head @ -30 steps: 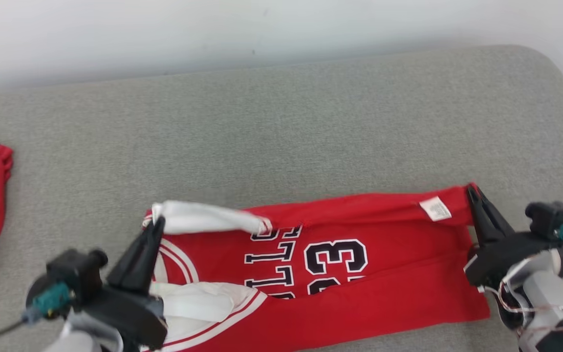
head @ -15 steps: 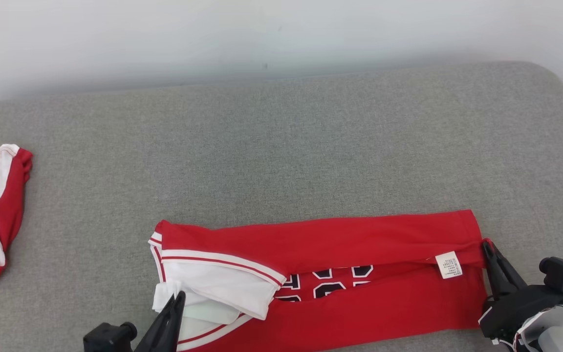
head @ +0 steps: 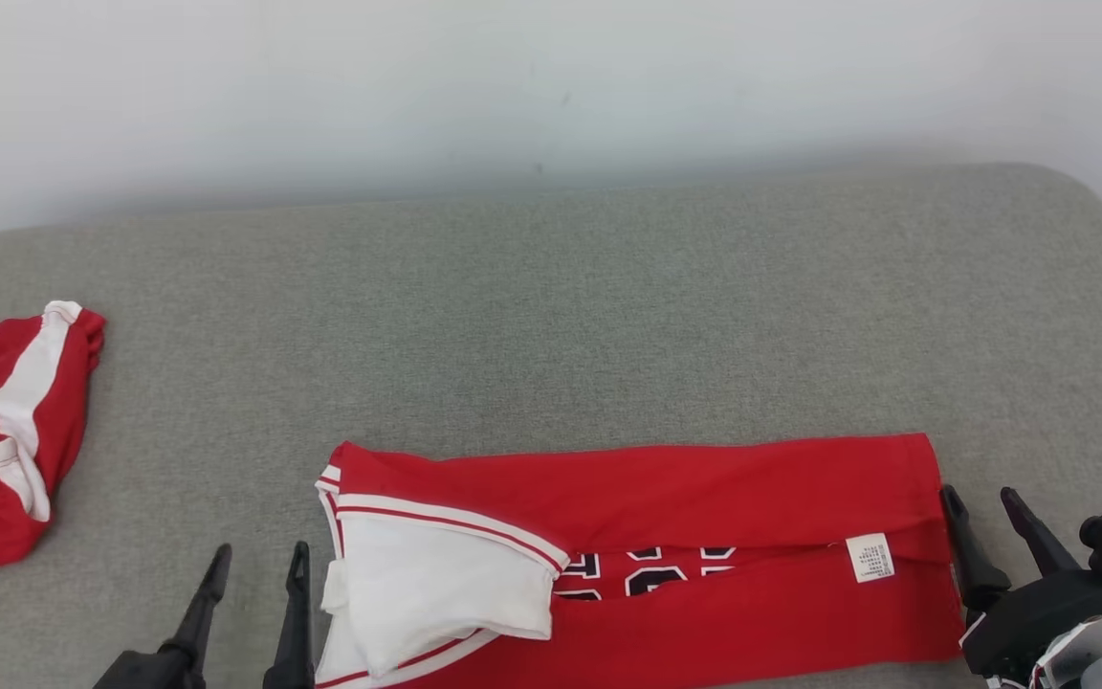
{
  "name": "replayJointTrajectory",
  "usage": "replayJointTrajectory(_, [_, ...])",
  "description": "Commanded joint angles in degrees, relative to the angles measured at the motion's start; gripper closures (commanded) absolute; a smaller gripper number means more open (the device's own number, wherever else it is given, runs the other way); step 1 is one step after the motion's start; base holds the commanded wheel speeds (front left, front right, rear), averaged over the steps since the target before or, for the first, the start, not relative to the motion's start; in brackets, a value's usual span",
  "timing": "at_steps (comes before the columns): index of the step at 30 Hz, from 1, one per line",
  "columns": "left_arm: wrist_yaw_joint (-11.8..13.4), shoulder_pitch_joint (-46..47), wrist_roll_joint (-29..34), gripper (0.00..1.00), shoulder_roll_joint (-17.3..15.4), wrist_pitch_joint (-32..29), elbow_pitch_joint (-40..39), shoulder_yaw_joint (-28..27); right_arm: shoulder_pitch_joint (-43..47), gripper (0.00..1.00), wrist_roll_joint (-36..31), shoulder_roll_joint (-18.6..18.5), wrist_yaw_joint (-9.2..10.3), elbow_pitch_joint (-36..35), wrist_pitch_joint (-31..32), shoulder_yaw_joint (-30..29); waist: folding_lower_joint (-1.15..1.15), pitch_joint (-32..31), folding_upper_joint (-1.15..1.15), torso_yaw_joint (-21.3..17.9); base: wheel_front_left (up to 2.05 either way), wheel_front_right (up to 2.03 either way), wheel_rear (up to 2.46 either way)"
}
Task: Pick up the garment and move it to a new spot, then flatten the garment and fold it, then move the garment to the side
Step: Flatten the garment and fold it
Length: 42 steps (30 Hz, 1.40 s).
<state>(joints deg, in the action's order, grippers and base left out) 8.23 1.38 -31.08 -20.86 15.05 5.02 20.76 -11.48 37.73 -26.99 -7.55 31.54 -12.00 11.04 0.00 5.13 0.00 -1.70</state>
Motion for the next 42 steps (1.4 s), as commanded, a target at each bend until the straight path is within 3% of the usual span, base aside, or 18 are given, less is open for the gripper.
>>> replayJointTrajectory(1, [0.5,-1.33,1.78,0.0,0.95,0.17,-1.11,-1.19,0.03,0.0,-0.66,0.21,0.14,-0.09,0.53,-0.12,0.0,-0.64,0.0,0.62,0.0,0.0,0.0])
replayJointTrajectory(7, [0.3,-4.09,7.85,0.0,3.65,0.17,-4.39,-9.02,-2.02,0.0,-1.9,0.92,0.14,3.52,4.53,-1.1,0.0,-1.24,0.0,2.15,0.0,0.0,0.0])
replayJointTrajectory(14, [-2.43,-6.86,12.19,0.0,7.06,0.17,-3.77,-17.08,-3.79,0.0,-2.67,2.68,0.14,9.85,8.36,-1.28,0.0,-1.46,0.0,3.59,0.0,0.0,0.0])
replayJointTrajectory(21, [-5.76,-8.13,15.49,0.0,10.54,0.17,-1.85,-21.57,-3.71,0.0,-2.0,3.93,0.14,14.05,10.54,0.01,0.0,-1.1,0.0,4.29,0.0,0.0,0.0])
replayJointTrajectory(22, [-6.13,-8.07,16.17,0.0,10.86,0.17,-1.6,-22.09,-3.73,0.46,-1.87,4.14,0.14,14.11,10.85,0.59,0.0,-1.09,0.0,4.28,0.0,0.0,0.0])
replayJointTrajectory(23, [-6.54,-8.07,16.84,0.0,11.1,0.17,-1.25,-22.55,-3.75,0.78,-1.63,4.28,0.14,13.86,10.86,1.1,0.0,-1.11,0.0,4.23,0.0,0.0,0.0])
replayJointTrajectory(24, [-6.86,-8.06,17.12,0.0,11.46,0.17,-1.01,-22.95,-3.85,1.0,-1.3,4.35,0.14,13.71,10.73,1.48,0.0,-1.18,0.0,4.15,0.0,0.0,0.0])
replayJointTrajectory(31, [-8.68,-8.71,20.01,0.0,13.1,0.17,0.0,-25.68,-4.9,1.0,0.45,2.55,0.14,13.75,9.53,2.31,0.0,-2.39,0.0,3.62,0.0,0.0,0.0])
replayJointTrajectory(42, [-11.15,-9.84,23.39,0.0,15.26,0.17,0.63,-28.83,-7.9,1.0,-0.01,-6.98,0.15,18.45,6.81,-1.95,0.0,-5.11,0.0,2.8,0.0,0.0,0.0])
